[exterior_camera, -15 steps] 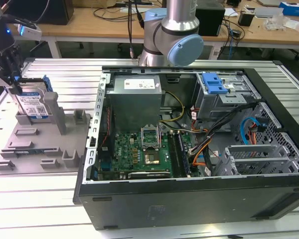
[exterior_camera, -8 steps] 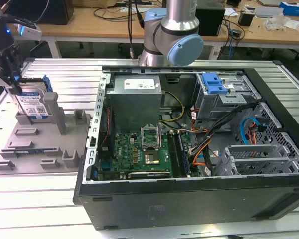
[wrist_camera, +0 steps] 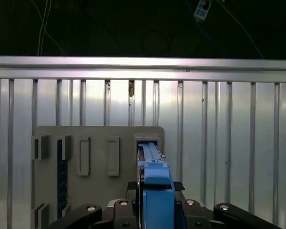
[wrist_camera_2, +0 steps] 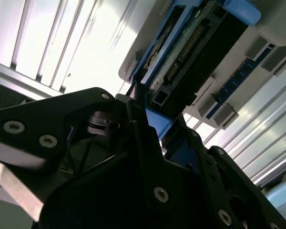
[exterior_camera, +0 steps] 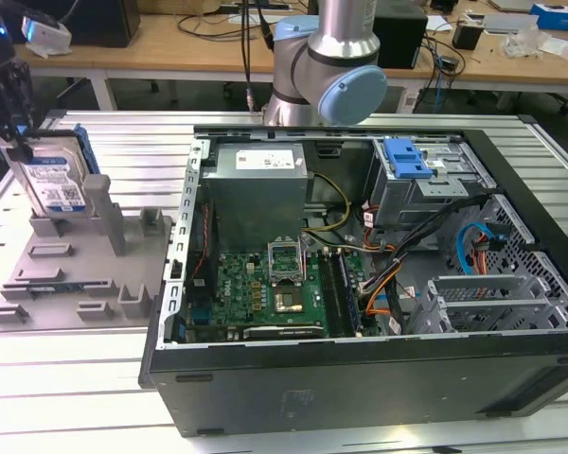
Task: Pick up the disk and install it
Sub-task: 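Pick up the disk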
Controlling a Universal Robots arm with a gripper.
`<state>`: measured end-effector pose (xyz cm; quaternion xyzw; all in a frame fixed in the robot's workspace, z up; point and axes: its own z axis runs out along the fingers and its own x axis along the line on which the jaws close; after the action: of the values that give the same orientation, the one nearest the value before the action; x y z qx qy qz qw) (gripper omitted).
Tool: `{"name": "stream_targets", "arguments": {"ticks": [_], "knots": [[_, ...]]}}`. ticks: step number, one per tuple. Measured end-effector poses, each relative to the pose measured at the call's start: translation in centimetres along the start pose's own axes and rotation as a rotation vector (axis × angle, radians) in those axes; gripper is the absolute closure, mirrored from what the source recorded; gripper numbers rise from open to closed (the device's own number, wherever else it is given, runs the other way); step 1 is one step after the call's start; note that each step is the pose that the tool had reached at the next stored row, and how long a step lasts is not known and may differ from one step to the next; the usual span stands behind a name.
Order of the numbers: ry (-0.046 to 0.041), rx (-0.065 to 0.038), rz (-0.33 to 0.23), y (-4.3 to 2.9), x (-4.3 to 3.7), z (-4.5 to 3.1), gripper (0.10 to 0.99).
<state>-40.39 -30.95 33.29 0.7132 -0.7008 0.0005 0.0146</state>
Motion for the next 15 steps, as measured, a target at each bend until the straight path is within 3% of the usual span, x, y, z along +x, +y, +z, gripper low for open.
{"name": "stream_targets", "arguments": {"ticks": [15], "knots": [[0.0010,0.000,0.000,0.15,0.17,-7.82,0.722]]}}
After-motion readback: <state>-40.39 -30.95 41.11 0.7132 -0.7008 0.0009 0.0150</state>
